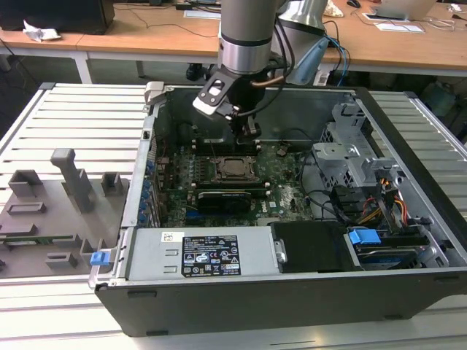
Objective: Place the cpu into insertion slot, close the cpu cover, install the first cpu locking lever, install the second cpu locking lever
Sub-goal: 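Install the first cpu locking lever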
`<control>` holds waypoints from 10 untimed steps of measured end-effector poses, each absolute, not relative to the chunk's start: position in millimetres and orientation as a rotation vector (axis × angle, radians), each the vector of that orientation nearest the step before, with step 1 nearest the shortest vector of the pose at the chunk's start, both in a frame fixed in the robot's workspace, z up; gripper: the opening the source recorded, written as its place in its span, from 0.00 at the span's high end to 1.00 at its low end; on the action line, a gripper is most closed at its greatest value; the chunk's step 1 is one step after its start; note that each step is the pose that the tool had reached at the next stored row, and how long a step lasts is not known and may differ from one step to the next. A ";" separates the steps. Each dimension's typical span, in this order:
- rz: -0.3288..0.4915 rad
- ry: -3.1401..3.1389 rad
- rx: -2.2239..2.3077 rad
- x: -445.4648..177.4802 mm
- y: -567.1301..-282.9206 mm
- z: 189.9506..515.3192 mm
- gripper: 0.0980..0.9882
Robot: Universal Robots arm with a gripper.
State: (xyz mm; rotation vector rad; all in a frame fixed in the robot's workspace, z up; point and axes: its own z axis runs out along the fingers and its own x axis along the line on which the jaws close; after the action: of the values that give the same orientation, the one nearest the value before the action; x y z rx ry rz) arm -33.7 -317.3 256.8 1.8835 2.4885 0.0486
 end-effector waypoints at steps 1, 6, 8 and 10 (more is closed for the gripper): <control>0.049 2.496 1.874 -33.7 -317.2 256.8 0.99; 0.049 2.531 1.828 -33.7 -317.3 256.8 0.99; 0.050 2.541 1.814 -33.7 -317.3 256.8 0.99; 0.050 2.550 1.801 -33.7 -317.3 256.8 0.99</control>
State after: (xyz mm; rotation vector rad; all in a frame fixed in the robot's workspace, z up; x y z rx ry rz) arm -33.7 -317.3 256.8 1.8013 2.5498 0.0496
